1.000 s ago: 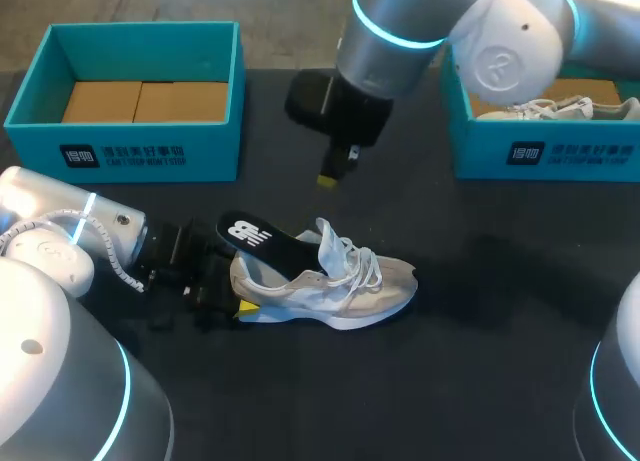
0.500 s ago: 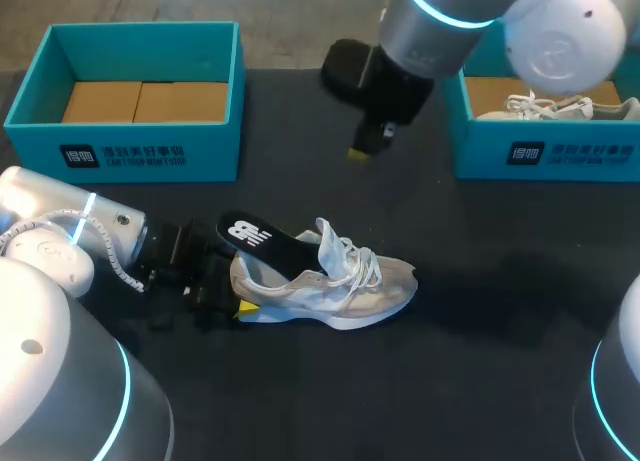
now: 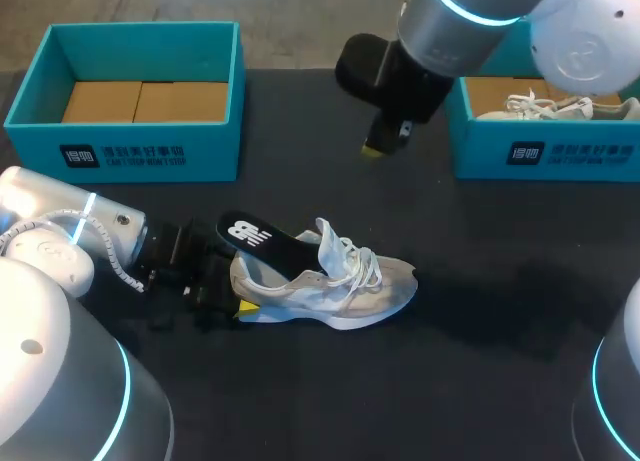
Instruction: Take the shoe out of the shoebox, open the shoe tongue, remove and reinsert the insole, then place the shoe into the shoebox
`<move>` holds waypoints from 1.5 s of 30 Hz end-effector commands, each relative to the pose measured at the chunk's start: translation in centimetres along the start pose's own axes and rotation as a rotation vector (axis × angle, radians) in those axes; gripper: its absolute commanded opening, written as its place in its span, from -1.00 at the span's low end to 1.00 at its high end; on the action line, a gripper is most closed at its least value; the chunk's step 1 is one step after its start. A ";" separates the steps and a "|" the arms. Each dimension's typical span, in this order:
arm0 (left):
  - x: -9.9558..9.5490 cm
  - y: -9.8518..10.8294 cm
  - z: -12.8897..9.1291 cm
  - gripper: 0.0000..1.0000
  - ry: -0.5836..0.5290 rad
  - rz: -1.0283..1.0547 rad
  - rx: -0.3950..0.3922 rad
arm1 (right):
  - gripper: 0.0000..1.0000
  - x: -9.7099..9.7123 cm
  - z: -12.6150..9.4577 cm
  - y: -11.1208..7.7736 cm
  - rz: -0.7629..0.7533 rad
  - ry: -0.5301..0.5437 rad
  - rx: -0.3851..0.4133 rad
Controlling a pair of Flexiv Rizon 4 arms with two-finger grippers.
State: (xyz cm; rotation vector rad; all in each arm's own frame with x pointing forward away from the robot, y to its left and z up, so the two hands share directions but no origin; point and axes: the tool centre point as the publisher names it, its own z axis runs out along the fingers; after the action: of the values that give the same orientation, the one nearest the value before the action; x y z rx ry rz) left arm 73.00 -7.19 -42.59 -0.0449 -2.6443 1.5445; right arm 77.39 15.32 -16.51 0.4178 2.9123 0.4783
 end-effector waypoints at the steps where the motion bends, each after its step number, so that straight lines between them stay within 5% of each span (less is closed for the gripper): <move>1: -0.1 0.2 0.2 -1.00 0.000 0.000 -0.002 | -1.00 0.0 0.4 0.2 0.000 0.020 -0.002; 10: -0.1 0.2 0.2 -1.00 0.000 0.000 -0.002 | -1.00 0.6 1.7 1.2 -0.014 0.058 -0.002; 11: -0.1 0.2 0.2 -1.00 0.000 0.000 -0.002 | -0.62 0.7 1.9 1.3 -0.017 0.062 -0.004; 13: -0.1 0.2 0.2 -1.00 0.000 0.000 -0.002 | -0.22 0.9 2.4 1.5 -0.024 0.074 -0.006; 16: -0.1 0.2 0.2 -1.00 0.000 0.000 -0.002 | -0.07 1.2 3.2 1.9 -0.030 0.093 -0.011; 45: -0.1 0.2 0.2 -1.00 0.000 0.000 -0.002 | -0.01 4.6 13.0 5.2 -0.100 0.407 -0.075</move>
State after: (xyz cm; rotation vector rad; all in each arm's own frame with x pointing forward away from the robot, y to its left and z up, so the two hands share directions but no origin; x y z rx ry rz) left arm 73.00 -7.20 -42.58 -0.0450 -2.6442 1.5446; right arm 76.41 24.29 -25.92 0.1929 3.2316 0.6995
